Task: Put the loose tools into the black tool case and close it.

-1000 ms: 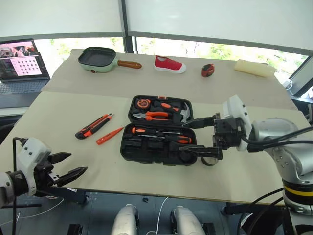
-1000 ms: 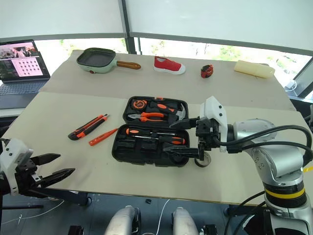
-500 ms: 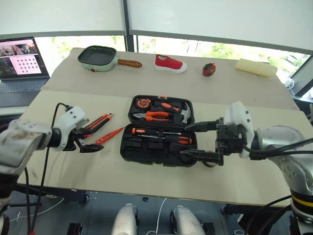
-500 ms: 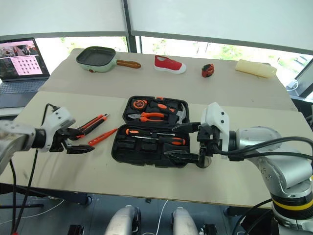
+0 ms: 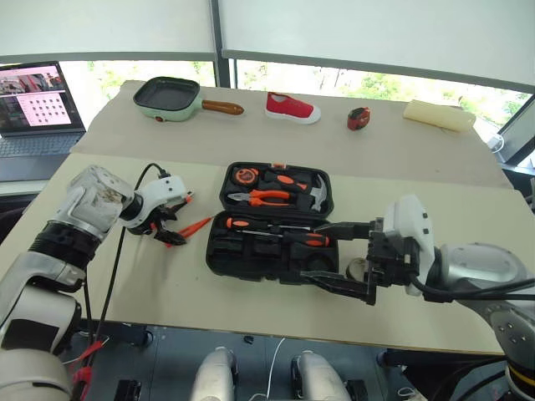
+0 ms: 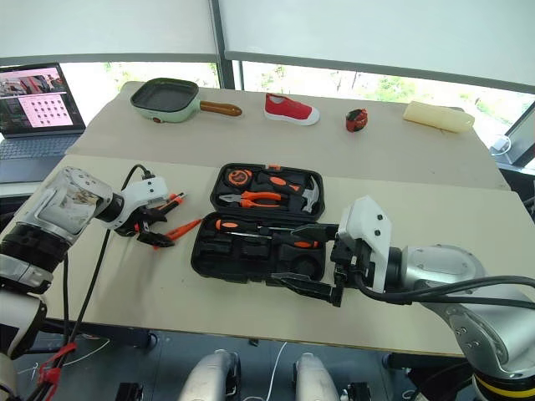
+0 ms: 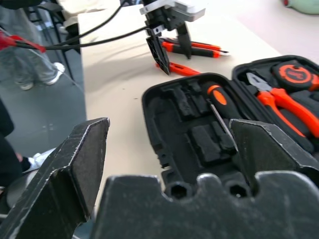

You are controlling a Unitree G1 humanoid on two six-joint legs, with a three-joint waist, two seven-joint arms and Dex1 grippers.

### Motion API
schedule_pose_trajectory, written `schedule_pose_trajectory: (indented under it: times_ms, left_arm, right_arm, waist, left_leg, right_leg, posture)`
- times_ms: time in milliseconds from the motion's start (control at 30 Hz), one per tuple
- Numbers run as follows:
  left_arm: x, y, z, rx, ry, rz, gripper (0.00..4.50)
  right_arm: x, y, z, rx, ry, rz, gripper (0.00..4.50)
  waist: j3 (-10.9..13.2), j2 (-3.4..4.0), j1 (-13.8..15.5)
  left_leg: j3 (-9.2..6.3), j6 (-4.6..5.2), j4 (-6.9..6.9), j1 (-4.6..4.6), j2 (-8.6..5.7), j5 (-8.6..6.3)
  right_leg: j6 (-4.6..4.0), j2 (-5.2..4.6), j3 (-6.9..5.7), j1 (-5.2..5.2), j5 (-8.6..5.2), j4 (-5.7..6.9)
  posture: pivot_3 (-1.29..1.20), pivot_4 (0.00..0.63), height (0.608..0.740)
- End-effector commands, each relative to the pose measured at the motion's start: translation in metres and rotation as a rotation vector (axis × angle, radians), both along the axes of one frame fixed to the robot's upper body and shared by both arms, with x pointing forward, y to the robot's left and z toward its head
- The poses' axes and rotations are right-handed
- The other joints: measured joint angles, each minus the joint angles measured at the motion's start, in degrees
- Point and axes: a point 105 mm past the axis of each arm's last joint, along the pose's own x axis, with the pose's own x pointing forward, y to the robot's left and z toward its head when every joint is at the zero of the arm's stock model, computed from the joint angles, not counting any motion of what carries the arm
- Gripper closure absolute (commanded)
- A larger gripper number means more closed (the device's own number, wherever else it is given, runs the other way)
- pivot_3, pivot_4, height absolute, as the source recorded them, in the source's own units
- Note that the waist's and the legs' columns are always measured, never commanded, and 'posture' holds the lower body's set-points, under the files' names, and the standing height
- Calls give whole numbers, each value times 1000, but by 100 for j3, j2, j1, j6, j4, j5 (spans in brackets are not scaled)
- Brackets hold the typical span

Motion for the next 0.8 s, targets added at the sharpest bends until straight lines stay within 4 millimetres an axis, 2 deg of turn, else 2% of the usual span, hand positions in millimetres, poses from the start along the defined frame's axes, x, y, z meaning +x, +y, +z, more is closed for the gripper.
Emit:
schedule_pose_trajectory:
  times_ms: [33, 133, 200, 400, 467, 600, 700, 800]
  left_arm:
    - [-4, -4, -13, 6, 56, -32, 2377]
    - [-4, -5, -15, 2, 60, -36, 3639]
    - [-5, -6, -15, -5, 60, -38, 4080]
    - [1, 11, 16, -15, -31, 67, 4085]
    - [2, 5, 24, -52, -58, 52, 4085]
    - [6, -33, 65, -251, -190, -97, 4086]
    - [3, -48, 75, -249, -265, -239, 4086]
    - [-13, -69, 73, -257, -236, -419, 4086]
  right_arm:
    - [-6, 1, 9, 2, -59, 4, 0]
    - [-7, 0, 8, -3, -60, 1, 0]
    - [-7, -1, 8, -4, -60, -2, 0]
    - [-4, -13, 6, -19, -45, -44, 0]
    - [-3, -16, 5, -21, -41, -53, 0]
    - [-1, -23, -2, -34, -15, -85, 0]
    - [-1, -26, -4, -32, -3, -94, 0]
    - [0, -28, -5, -34, 2, -98, 0]
  waist:
    - [-2, -1, -1]
    - [-5, 0, -1]
    - [-7, -1, -1]
    - [-6, -5, -6]
    - [-6, -6, -22]
    - [-5, -9, -3]
    - [-5, -10, 8]
    - [-5, -10, 4]
  left_leg:
    - [0, 0, 0, 1, 0, 0]
    - [-1, 0, 1, 2, -2, 0]
    - [-3, 0, 2, 2, -2, 0]
    - [-7, 0, 3, 1, -1, 0]
    - [-9, 0, 3, 0, 0, 0]
    - [-11, 1, 5, -1, -1, 0]
    - [-12, 1, 12, -2, -3, 0]
    - [-12, 1, 15, -3, -2, 0]
  right_leg:
    - [0, 0, 0, 1, 0, 0]
    - [1, -2, 0, 4, 0, 1]
    - [1, -2, -1, 5, 0, 1]
    - [2, 0, -2, 3, 0, 3]
    - [2, 1, -3, 1, 0, 3]
    - [2, 1, -4, 3, 0, 4]
    - [6, -4, -9, 9, 1, 3]
    - [6, -2, -8, 9, 1, 4]
  posture:
    - [0, 150, 740]
    - [0, 150, 740]
    - [0, 150, 740]
    - [0, 150, 740]
    - [0, 150, 740]
    - [0, 150, 740]
    - [0, 150, 740]
    - [0, 150, 740]
